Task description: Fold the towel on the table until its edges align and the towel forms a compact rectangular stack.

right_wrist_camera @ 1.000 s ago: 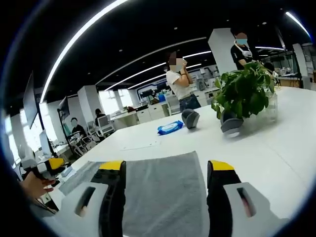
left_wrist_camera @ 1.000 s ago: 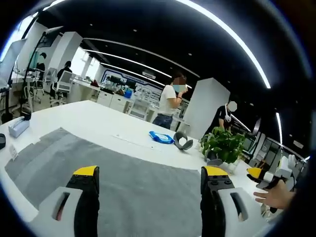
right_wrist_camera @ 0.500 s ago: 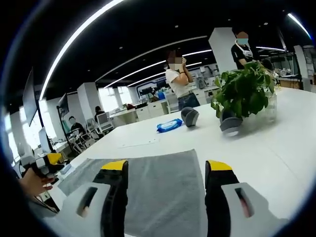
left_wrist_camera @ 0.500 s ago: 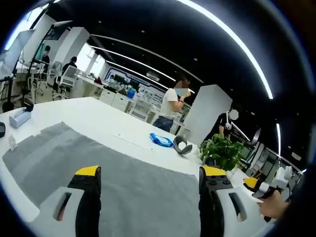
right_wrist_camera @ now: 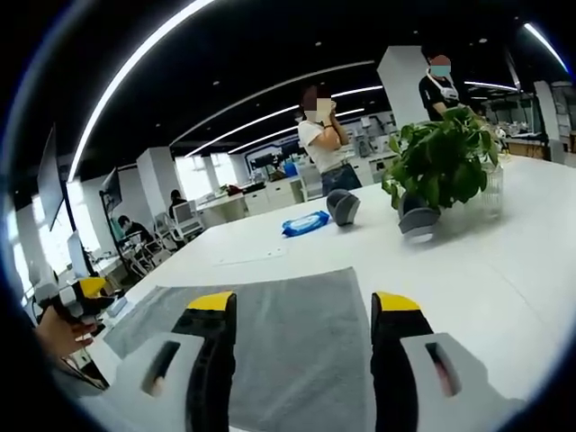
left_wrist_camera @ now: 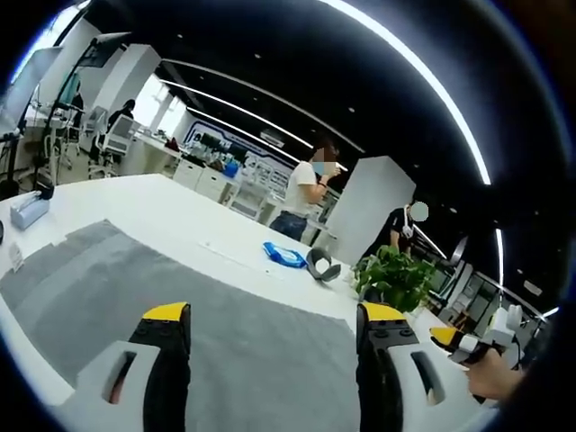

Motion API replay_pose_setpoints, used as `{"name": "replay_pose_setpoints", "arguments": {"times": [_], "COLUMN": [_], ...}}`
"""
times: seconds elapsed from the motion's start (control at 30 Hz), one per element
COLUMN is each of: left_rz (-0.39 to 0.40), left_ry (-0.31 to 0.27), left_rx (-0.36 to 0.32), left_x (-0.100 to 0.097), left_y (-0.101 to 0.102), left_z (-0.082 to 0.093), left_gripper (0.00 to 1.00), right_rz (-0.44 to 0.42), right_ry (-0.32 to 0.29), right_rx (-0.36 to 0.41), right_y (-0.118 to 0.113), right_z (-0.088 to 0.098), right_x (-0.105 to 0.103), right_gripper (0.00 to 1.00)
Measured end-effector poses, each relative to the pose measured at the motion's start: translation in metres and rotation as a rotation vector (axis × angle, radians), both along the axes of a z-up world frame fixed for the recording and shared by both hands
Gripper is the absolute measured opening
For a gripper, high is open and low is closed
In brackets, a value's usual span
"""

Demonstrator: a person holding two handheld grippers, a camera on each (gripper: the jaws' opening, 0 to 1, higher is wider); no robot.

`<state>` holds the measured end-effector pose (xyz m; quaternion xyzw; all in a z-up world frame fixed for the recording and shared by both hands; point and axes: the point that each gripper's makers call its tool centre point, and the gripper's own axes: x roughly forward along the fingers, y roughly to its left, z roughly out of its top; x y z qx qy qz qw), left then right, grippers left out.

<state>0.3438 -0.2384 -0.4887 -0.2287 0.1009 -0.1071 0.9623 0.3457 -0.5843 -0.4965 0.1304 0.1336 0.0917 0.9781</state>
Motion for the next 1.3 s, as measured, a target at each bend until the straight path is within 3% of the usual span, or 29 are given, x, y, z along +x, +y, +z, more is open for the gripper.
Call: {"name": "replay_pose_setpoints", "arguments": {"times": [0.27, 0.87, 1.0, 1.03, 1.07, 1.13, 1.23, 1.3], "left_rz": [-0.008, 0.019, 0.020, 0.020, 0.020, 0.017, 0.009, -0.003], "left_ry": [0.013, 0.020, 0.027, 0.029, 0.033, 0.039, 0.043, 0.047], "left_rx": [-0.015, 0.012, 0.012, 0.016, 0.022, 0.026, 0.037, 0.038], "left_x": [0.001, 0.003, 0.003, 0.003, 0.003, 0.003, 0.003, 0.002], "left_y": [-0.002, 0.005, 0.005, 0.005, 0.005, 0.004, 0.003, 0.000], "left_z": [-0.002, -0.004, -0.006, -0.007, -0.008, -0.009, -0.010, -0.011], "left_gripper": [0.74, 0.78, 0.78, 0.78, 0.78, 0.77, 0.75, 0.74], "right_rz": [-0.011, -0.022, -0.029, -0.031, -0.019, -0.012, -0.015, -0.036], "right_ry": [0.009, 0.005, 0.038, 0.042, 0.041, 0.055, 0.052, 0.069], "right_rx": [0.007, 0.014, 0.010, -0.001, -0.075, -0.131, -0.087, -0.085], "right_y": [-0.004, -0.005, -0.007, -0.008, -0.010, -0.009, -0.007, -0.012], "right_z": [-0.002, 0.000, -0.008, -0.009, -0.008, -0.006, -0.001, -0.007], "right_x": [-0.002, -0.001, 0.001, 0.002, 0.005, 0.012, 0.023, 0.033], "right_gripper": [0.58, 0.57, 0.56, 0.56, 0.56, 0.52, 0.43, 0.38]}}
